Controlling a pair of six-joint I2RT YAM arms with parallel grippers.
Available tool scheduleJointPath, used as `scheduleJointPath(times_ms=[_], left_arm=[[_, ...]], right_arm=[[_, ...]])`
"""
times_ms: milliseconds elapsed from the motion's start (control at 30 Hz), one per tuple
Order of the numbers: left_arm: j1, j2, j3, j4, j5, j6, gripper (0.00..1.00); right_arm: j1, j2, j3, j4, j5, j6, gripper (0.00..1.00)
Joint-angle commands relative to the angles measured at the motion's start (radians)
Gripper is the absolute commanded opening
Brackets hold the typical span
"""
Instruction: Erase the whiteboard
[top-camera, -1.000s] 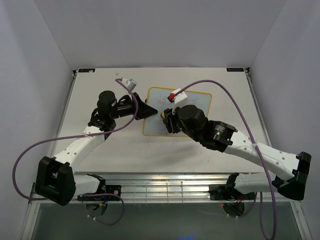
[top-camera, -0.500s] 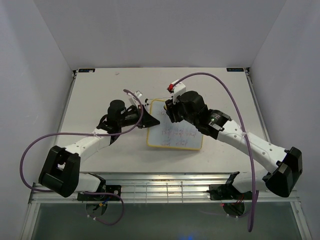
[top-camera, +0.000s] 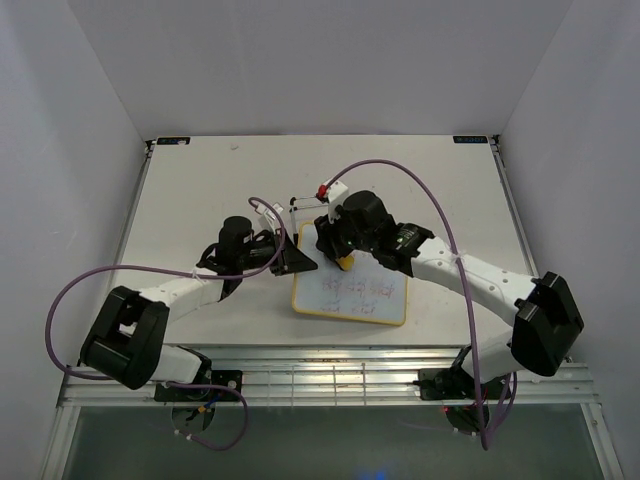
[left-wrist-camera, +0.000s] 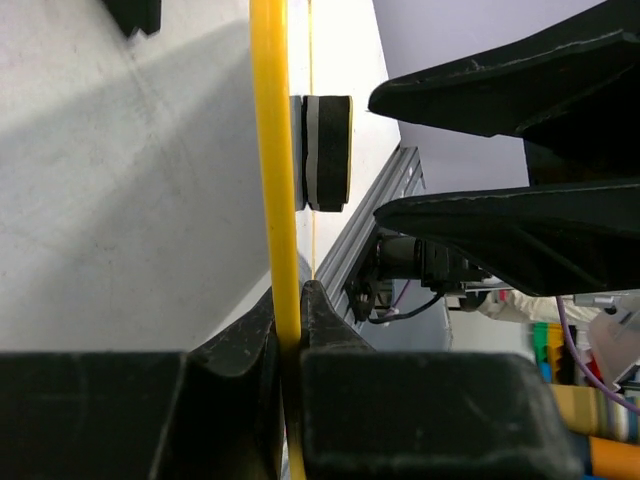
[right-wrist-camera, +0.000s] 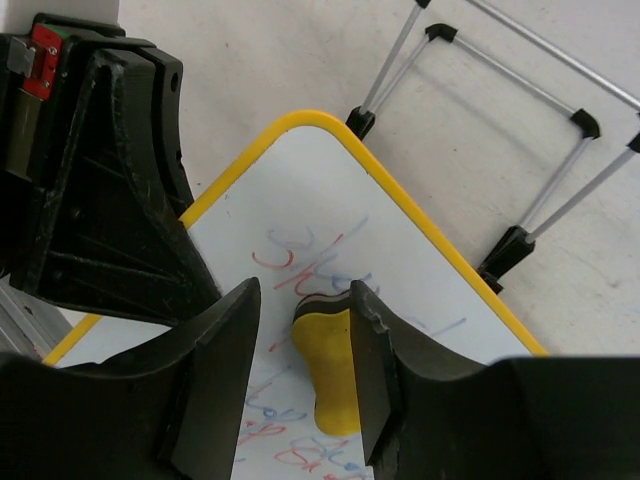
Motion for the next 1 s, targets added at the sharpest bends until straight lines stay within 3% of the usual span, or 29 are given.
scheduleJointPath(times_ms=[0, 367, 600, 967], left_arm=[[-0.003, 0.004, -0.029, 0.052, 0.023, -0.035, 0.0], [-0.003, 0.039, -0.029, 0.051, 0.003, -0.035, 0.0], [-0.003, 0.039, -0.022, 0.045, 0.016, -0.024, 0.0], [-0.003, 0.039, -0.012, 0.037, 0.023, -0.02, 0.0]], right_arm=[[-0.004, 0.034, -0.013, 0.077, -0.038, 0.024, 0.46], [-0.082, -0.083, -0.117, 0.06, -0.057, 0.018, 0.53], [-0.114, -0.135, -0.244, 0.057, -0.182, -0.042, 0.58], [-0.119, -0.103, -0.229, 0.074, -0.24, -0.076, 0.58]])
